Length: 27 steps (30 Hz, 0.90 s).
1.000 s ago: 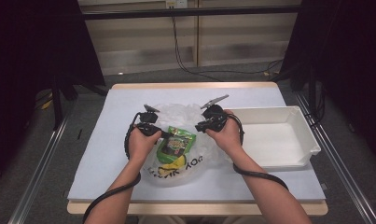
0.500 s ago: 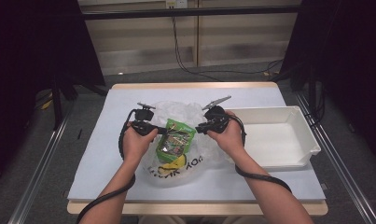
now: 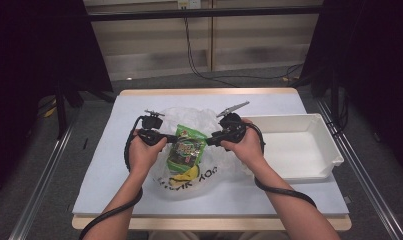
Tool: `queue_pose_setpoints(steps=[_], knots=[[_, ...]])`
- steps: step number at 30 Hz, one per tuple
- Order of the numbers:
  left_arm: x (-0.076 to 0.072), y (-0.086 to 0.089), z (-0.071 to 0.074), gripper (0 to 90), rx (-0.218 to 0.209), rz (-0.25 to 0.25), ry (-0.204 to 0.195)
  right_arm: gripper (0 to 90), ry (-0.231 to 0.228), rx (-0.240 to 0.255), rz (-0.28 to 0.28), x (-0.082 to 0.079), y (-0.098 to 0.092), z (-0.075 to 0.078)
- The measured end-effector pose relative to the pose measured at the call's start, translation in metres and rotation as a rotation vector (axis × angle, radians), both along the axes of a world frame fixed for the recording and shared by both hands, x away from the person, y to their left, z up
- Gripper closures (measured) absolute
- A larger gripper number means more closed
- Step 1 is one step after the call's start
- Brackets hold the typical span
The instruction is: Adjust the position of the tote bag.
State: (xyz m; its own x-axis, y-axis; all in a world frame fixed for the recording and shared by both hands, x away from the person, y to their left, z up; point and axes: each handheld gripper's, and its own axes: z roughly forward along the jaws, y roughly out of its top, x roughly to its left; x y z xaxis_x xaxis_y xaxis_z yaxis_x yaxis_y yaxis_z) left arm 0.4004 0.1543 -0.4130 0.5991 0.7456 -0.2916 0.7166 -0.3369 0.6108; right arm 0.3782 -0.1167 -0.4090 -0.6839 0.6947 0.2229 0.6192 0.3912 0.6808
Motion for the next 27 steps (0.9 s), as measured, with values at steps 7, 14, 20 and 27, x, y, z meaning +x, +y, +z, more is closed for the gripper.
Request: queue_pose_setpoints(steps=[7, 14, 20, 27], knots=[[-0.006, 0.000, 0.006, 88.5, 0.007, -0.022, -0.045, 49.9, -0.003, 0.009, 0.039, 0.000, 0.009, 0.005], [-0.011, 0.005, 0.008, 88.5, -0.005, -0.041, -0.079, 40.5, -0.028, -0.009, 0.091, 0.004, 0.023, 0.009], [-0.014, 0.008, 0.006, 88.5, -0.027, -0.062, -0.097, 35.2, -0.019, -0.040, 0.096, 0.009, 0.032, 0.005], [-0.016, 0.014, 0.007, 88.5, -0.034, -0.077, -0.109, 35.6, 0.004, -0.049, 0.100, 0.012, 0.034, 0.000]])
